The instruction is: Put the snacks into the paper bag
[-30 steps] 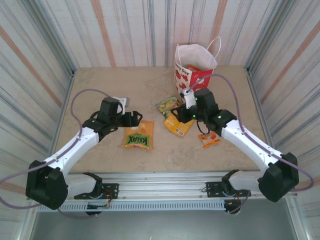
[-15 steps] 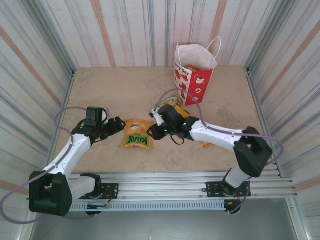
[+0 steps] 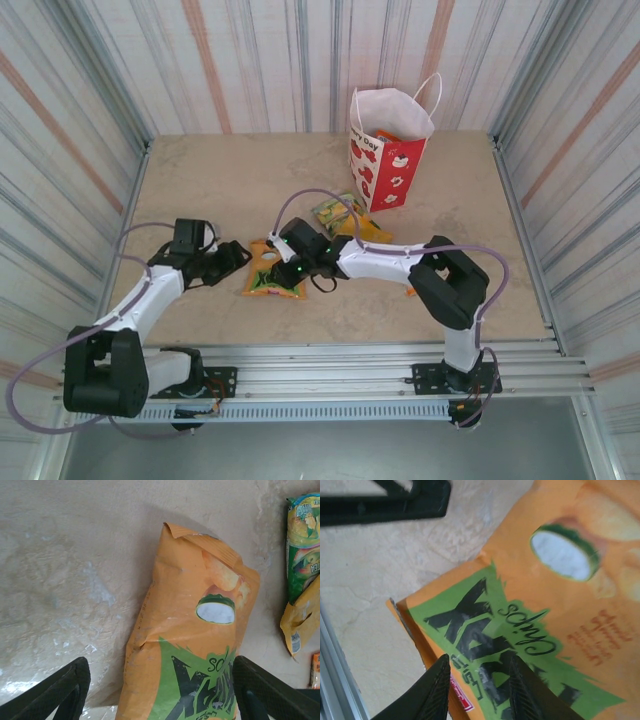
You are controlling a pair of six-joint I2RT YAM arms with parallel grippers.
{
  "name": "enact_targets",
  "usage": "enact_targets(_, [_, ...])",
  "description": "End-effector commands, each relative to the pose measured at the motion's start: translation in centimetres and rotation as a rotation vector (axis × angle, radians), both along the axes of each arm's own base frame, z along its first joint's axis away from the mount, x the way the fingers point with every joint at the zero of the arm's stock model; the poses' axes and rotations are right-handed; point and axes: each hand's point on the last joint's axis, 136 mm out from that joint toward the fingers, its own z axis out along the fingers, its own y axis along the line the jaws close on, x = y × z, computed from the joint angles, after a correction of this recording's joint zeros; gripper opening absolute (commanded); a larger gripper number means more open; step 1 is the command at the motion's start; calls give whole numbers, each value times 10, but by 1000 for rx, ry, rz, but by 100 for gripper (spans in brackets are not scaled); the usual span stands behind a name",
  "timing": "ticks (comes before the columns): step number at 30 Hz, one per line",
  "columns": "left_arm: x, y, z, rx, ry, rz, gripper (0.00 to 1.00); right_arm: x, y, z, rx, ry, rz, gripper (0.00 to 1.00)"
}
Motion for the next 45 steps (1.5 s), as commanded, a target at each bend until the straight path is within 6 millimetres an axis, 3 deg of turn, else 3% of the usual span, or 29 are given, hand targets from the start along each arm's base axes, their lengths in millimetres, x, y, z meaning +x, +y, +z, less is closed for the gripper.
enact_targets(1, [-1,-8,-3,-31,5,-34,78,-14,11,-7,-20,50,20,34])
enact_targets(7, [-1,-15,-8,-34,23,-63,78,-12,1,-36,-127,65,-30,28])
enact_targets(12, [-3,-22,-13,-8,29,-94,79,-9,-2,-39,-157,53,-26,30])
enact_targets(15, [-3,-26,-19,-5,42,-117,79,-12,2,-26,-124,51,5,38])
enact_targets(17, [-5,-29,-24,4,52,-135,78,-13,3,-6,-87,21,28,42])
enact_targets(20, [-7,-32,-30,19,62,-153,76,-9,-2,22,-24,-12,26,44])
enact_targets(23, [-8,-37,-35,18,67,-176,75,0,-11,33,34,-3,-17,44])
enact_targets(32, [-11,-52,-46,13,77,-243,73,18,-29,2,37,68,-112,33])
enact_targets(38, [-11,-55,-50,14,65,-259,59,20,-33,-27,-30,85,-120,29])
enact_targets(45, [-14,-58,-56,7,66,-265,52,21,-41,-52,-97,105,-139,26])
